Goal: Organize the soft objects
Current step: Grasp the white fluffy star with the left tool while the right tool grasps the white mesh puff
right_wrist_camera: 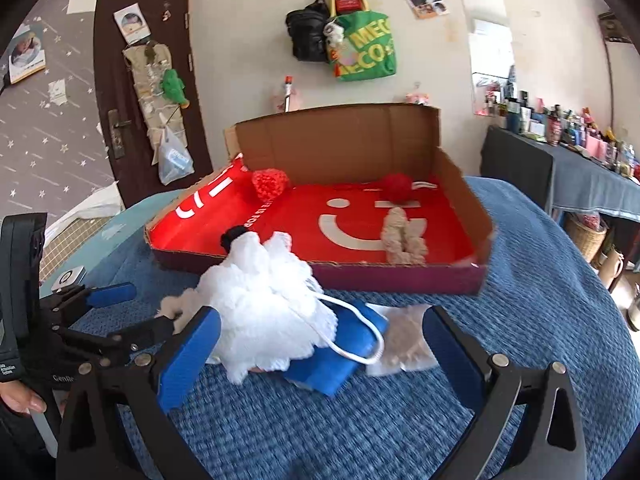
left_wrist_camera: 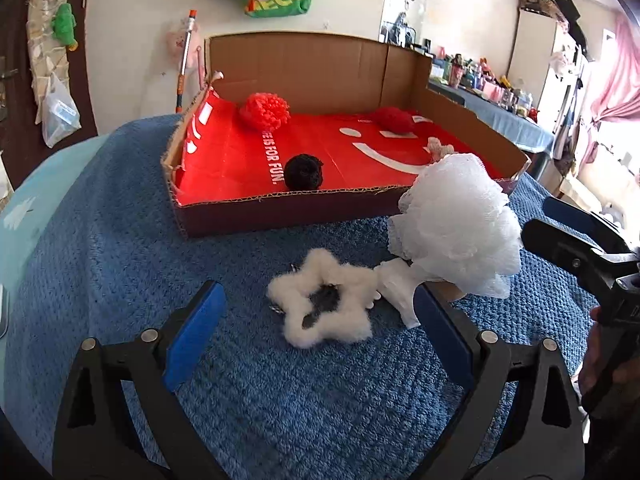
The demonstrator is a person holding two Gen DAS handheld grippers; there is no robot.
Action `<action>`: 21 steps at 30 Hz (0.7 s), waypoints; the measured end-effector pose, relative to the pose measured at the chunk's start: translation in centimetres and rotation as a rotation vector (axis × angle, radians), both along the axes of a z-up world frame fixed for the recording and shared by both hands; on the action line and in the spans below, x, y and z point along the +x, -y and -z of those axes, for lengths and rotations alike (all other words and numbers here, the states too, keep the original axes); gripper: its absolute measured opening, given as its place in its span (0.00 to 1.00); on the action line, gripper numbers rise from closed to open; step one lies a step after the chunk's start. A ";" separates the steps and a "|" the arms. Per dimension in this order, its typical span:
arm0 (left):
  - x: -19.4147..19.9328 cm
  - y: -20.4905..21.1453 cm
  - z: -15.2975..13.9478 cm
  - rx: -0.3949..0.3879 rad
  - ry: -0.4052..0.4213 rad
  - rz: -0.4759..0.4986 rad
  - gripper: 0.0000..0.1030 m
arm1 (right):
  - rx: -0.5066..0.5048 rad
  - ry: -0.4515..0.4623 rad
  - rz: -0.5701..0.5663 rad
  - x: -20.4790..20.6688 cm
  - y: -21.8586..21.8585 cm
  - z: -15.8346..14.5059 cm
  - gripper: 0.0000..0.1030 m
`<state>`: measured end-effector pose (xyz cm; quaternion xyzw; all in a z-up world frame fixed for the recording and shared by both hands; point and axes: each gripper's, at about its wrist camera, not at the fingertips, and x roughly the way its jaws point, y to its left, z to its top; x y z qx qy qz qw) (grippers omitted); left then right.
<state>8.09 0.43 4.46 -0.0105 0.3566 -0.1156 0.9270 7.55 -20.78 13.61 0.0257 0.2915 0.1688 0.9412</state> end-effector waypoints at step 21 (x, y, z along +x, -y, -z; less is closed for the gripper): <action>2.5 0.7 0.7 -0.025 -0.084 0.112 0.53 | 0.042 -0.185 -0.251 4.5 -4.4 1.5 0.57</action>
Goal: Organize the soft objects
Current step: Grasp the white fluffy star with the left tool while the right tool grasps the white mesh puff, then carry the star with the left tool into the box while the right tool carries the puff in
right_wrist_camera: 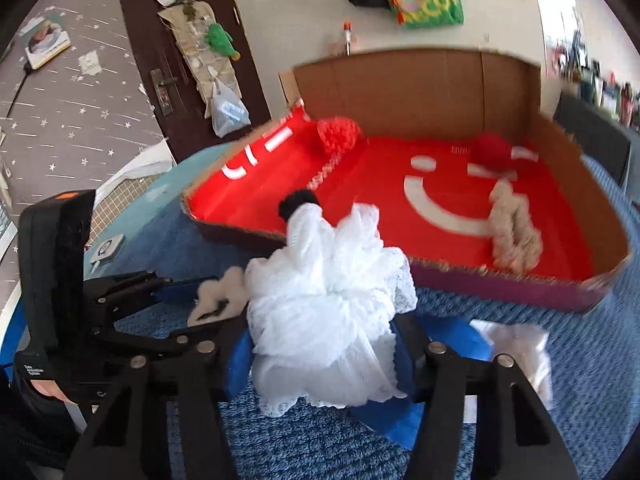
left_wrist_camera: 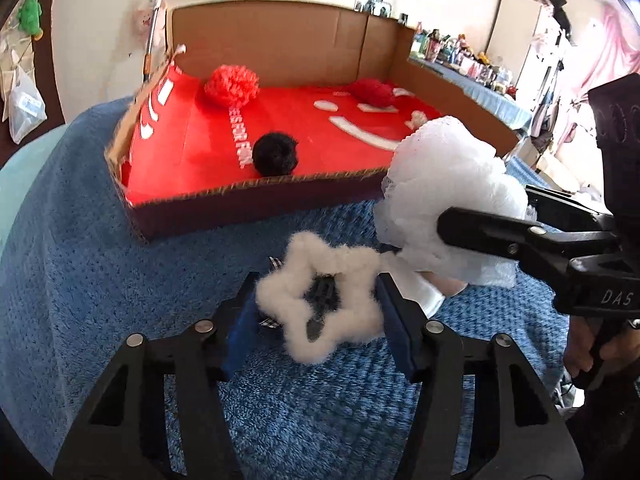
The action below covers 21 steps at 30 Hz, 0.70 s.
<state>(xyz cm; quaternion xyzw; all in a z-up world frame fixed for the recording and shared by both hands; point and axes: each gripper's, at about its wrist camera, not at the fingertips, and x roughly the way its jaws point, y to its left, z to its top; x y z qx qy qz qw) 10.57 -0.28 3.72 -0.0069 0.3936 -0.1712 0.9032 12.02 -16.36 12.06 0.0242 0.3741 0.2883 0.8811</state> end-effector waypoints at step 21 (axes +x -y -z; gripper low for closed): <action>1.8 0.9 -6.3 -0.043 0.119 0.096 0.53 | 0.088 0.140 0.074 -1.5 4.3 -5.6 0.55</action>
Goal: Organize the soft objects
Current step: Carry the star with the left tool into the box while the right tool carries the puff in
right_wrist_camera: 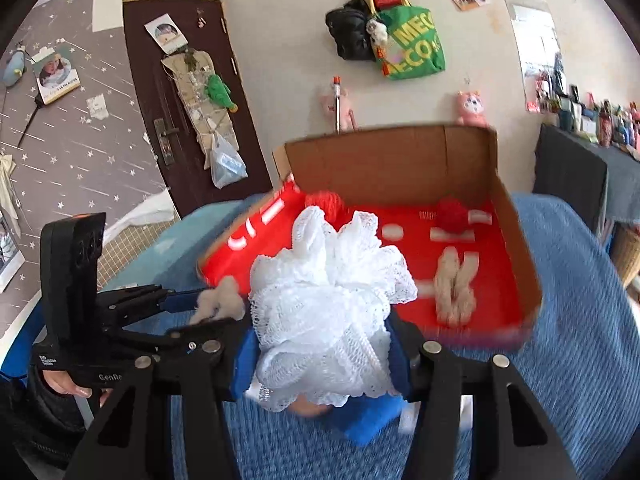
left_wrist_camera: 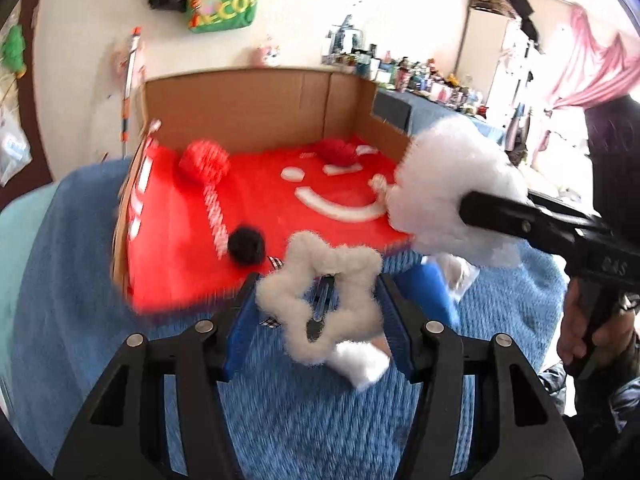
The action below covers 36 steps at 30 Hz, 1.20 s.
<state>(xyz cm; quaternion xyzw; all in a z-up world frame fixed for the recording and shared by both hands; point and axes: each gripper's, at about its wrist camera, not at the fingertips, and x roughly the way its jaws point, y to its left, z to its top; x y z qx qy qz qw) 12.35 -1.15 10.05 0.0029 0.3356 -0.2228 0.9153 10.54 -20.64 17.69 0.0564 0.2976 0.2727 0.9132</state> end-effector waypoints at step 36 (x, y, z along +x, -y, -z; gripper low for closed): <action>24.6 3.9 4.8 0.237 -0.311 0.018 0.54 | -0.183 -0.379 0.054 28.9 -5.1 3.9 0.59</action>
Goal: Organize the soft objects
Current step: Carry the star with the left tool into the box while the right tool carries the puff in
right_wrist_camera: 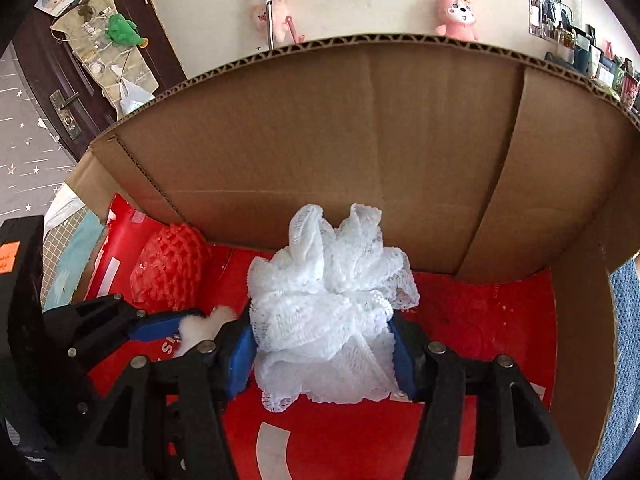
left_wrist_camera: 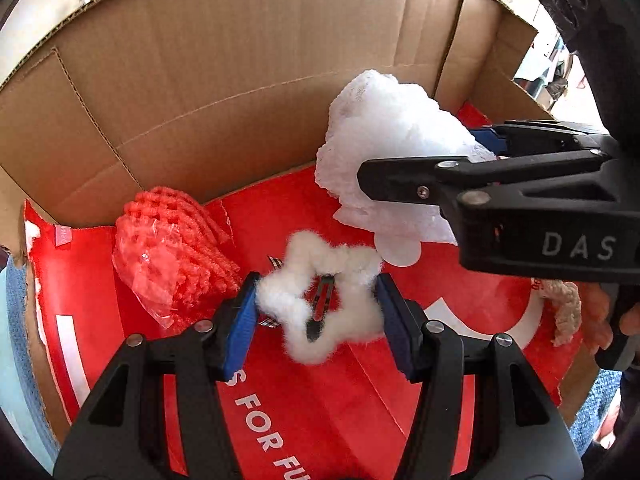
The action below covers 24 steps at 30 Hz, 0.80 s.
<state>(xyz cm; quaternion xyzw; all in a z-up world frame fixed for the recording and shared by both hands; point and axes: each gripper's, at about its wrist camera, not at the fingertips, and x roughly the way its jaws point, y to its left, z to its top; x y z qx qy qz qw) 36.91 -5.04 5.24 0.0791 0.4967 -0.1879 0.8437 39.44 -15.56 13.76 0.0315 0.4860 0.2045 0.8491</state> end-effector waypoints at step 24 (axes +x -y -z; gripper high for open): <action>-0.9 2.8 -0.5 0.045 0.031 0.013 0.58 | -0.009 -0.044 -0.009 0.9 0.7 0.5 0.67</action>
